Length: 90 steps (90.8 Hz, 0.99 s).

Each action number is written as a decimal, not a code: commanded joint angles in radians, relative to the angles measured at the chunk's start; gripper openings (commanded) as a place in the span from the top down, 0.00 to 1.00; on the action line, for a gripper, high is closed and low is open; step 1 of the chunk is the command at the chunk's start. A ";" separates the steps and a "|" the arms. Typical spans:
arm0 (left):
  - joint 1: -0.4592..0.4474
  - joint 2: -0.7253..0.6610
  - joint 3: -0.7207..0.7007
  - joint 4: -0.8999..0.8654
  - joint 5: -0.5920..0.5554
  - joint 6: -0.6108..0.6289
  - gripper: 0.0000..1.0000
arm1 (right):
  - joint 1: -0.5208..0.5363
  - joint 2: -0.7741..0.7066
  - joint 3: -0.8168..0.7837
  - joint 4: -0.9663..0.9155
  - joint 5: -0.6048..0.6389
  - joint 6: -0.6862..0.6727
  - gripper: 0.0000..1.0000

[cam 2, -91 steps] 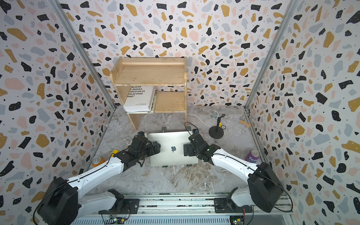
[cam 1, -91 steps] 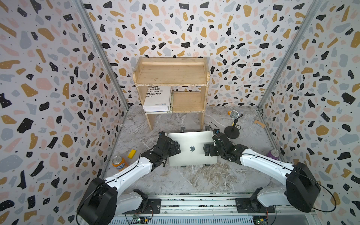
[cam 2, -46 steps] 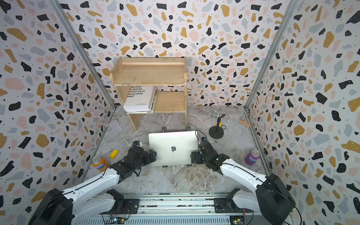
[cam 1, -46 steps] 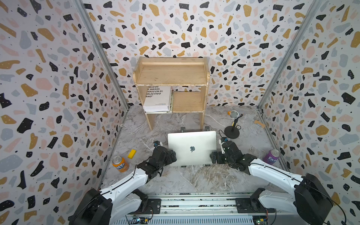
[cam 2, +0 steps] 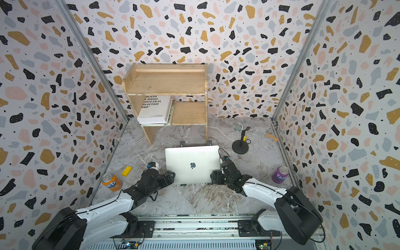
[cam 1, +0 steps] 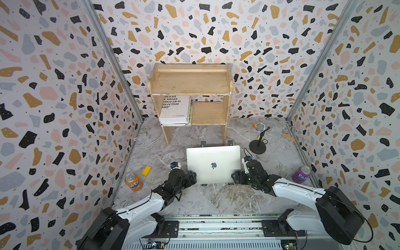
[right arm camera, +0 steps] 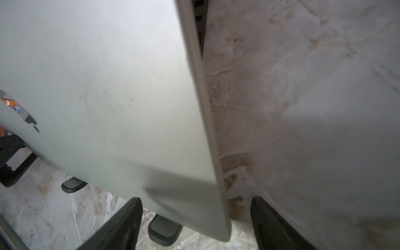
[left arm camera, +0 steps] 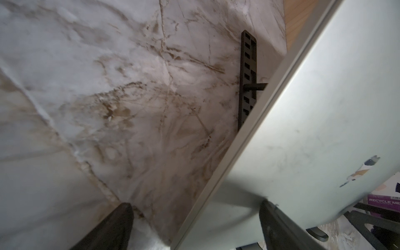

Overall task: Close the laptop lid and set it aside
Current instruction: Pick up the laptop from the computer stand.

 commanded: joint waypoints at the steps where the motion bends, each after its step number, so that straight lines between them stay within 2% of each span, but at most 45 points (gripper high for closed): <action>1: -0.001 0.033 -0.028 0.090 0.011 -0.002 0.08 | -0.005 0.008 0.000 0.055 -0.018 0.021 0.17; 29: -0.015 0.146 -0.026 0.229 0.068 -0.016 0.11 | -0.009 0.046 0.006 0.087 -0.043 0.018 0.18; 61: -0.028 0.030 -0.010 0.128 0.065 -0.023 0.11 | -0.009 0.075 0.023 0.127 -0.097 0.027 0.20; 90: -0.046 0.039 0.019 0.161 0.124 -0.017 0.11 | -0.009 0.096 0.042 0.132 -0.137 0.039 0.21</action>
